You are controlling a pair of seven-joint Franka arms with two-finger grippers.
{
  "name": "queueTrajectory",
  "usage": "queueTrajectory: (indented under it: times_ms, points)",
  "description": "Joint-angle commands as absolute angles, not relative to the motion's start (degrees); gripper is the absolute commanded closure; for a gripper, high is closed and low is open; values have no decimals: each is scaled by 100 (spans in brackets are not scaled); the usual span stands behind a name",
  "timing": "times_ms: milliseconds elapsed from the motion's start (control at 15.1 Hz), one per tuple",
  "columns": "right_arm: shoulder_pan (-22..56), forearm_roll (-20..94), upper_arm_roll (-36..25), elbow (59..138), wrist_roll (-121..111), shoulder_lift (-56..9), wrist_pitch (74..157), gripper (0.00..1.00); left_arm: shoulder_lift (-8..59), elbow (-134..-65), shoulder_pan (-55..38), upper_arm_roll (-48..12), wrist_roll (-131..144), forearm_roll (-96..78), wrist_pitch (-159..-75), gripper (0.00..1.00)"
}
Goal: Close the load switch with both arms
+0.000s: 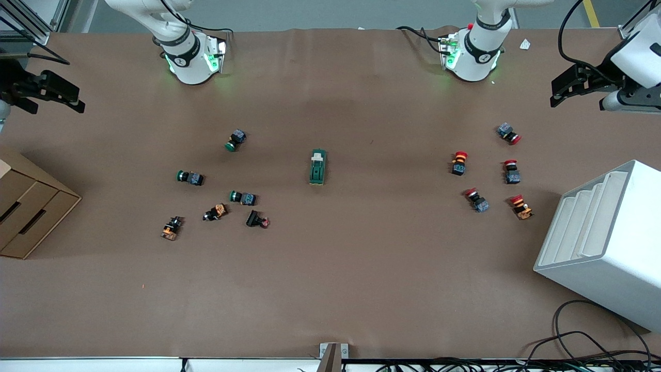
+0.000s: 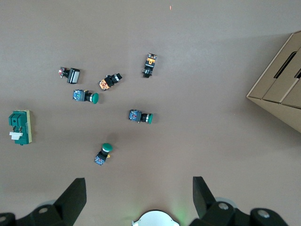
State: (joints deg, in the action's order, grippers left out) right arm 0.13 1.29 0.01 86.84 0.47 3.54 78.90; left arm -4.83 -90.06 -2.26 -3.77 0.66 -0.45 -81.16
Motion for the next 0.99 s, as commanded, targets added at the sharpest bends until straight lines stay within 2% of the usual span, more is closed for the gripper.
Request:
queueTrajectory:
  times_ms: [0,332,464,929]
  points:
    - [-97,237,35,8877,-131,536,7989,0,-422,-8851,-229,-369,26,-141,-8016,0]
    - [-97,220,26,8877,-404,536,7972,0,-265,-8798,-281,-387,70,-140,-8068,0]
    - [-97,202,26,8868,-404,536,7972,0,-202,-8876,-412,-570,123,-315,-8348,0]
    - [-114,167,26,8824,-386,527,7919,0,588,-9192,-439,-2107,2070,-343,-9402,0]
